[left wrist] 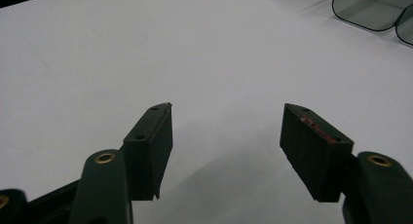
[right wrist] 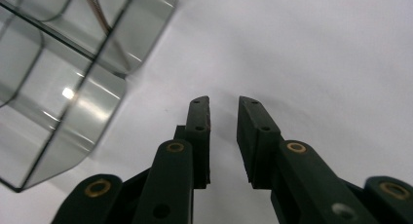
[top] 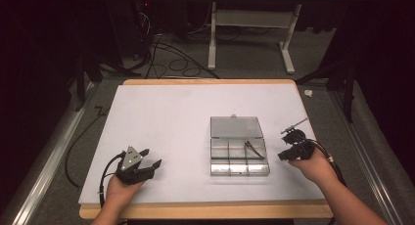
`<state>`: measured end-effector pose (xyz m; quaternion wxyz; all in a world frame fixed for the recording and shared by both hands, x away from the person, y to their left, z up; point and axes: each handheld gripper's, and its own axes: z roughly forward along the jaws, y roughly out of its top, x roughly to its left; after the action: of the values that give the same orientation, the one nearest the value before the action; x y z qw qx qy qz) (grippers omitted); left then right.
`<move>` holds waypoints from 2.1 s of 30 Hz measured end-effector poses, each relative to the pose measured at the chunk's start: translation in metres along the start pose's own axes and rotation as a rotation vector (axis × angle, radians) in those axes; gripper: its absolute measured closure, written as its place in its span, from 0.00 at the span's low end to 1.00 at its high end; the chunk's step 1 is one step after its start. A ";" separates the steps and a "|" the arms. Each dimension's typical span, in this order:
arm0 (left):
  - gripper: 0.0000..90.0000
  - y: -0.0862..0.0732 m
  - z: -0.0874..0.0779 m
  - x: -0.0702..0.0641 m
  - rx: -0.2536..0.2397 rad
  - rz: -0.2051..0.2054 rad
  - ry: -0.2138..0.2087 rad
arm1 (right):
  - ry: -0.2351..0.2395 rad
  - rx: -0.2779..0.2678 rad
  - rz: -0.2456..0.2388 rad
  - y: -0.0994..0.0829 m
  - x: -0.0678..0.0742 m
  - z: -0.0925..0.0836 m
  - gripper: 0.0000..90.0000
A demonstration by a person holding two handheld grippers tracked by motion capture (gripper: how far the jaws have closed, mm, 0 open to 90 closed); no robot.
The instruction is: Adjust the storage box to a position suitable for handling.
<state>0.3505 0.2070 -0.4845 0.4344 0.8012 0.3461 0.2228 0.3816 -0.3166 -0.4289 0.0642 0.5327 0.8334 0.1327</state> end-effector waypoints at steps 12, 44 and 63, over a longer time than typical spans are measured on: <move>0.41 0.000 0.000 0.000 0.001 0.003 -0.001 | 0.019 -0.133 0.065 -0.014 -0.005 0.000 0.77; 0.43 0.028 0.014 -0.004 0.012 -0.153 -0.077 | -0.030 -0.550 0.114 -0.056 0.000 0.028 0.65; 0.47 0.089 0.074 -0.017 0.024 -0.191 -0.104 | 0.013 -0.547 0.091 -0.026 -0.001 0.018 0.58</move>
<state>0.4199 0.1198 -0.4486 0.4612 0.7803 0.4004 0.1343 0.3637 -0.3254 -0.4538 0.1941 0.5315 0.7423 0.3589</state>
